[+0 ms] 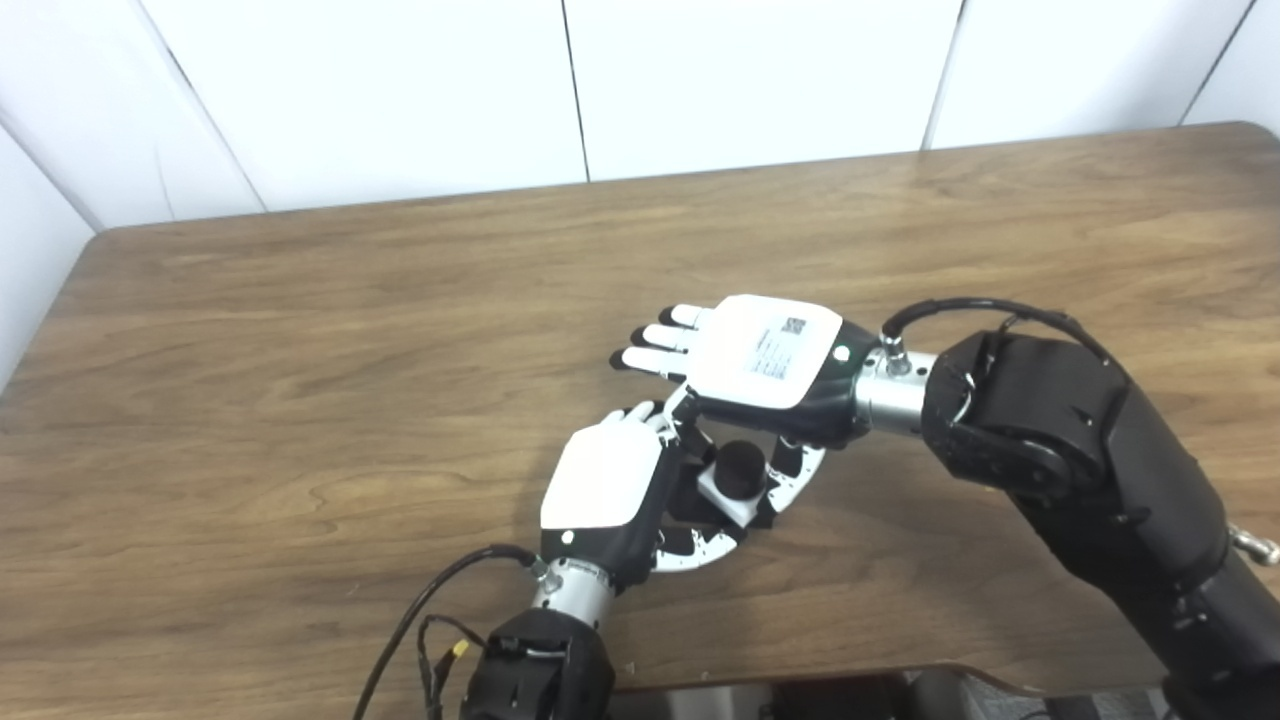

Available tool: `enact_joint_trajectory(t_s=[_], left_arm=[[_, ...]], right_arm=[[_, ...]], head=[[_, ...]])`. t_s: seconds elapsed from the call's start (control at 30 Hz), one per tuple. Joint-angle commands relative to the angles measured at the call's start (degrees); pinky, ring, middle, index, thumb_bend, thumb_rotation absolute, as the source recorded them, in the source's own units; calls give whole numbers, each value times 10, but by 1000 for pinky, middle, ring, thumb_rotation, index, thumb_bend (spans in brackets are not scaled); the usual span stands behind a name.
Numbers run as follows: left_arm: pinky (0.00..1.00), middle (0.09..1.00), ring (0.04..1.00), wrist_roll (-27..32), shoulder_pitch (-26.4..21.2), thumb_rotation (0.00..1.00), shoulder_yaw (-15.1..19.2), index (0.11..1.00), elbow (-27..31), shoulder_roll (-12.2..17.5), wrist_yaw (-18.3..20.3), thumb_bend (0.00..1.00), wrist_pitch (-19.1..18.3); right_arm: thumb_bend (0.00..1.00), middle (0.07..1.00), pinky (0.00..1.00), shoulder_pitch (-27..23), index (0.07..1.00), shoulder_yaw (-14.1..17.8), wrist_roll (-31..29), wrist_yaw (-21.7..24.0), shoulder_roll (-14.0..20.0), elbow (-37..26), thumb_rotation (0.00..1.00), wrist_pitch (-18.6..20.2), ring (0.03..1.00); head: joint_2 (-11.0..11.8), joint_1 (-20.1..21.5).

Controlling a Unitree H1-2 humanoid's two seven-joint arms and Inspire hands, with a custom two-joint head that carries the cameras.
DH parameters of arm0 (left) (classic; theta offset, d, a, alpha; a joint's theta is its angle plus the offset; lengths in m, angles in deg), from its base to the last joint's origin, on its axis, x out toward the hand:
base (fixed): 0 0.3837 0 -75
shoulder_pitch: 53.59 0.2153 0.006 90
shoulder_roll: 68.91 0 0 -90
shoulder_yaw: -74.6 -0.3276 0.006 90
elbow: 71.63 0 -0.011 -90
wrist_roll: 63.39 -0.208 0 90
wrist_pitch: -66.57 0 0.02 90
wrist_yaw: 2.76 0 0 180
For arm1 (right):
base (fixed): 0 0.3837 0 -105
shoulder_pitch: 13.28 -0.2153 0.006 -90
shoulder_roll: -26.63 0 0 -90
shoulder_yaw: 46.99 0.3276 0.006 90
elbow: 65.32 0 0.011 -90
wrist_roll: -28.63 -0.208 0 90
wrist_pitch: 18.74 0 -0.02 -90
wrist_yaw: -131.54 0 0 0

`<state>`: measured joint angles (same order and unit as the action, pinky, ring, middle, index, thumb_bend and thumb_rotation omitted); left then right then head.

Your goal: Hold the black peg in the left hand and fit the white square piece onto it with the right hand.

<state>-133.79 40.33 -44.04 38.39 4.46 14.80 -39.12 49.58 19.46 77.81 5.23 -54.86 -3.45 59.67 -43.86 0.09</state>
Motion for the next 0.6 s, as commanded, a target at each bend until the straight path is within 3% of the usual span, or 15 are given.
enact_joint_trajectory(t_s=[0.0,0.57], left_arm=[[923,857,922,0,-6,325,-1,692,4,-8,-18,783,7],[905,857,918,4,-3,355,3,781,3,-10,-25,830,4]], right_arm=[[863,1000,1000,-18,657,12,-3,-10,2,-6,242,9,1000],[929,1000,1000,-18,679,17,-2,-9,1,-6,276,11,1000]], head=[[-1,-1],[1,-2]])
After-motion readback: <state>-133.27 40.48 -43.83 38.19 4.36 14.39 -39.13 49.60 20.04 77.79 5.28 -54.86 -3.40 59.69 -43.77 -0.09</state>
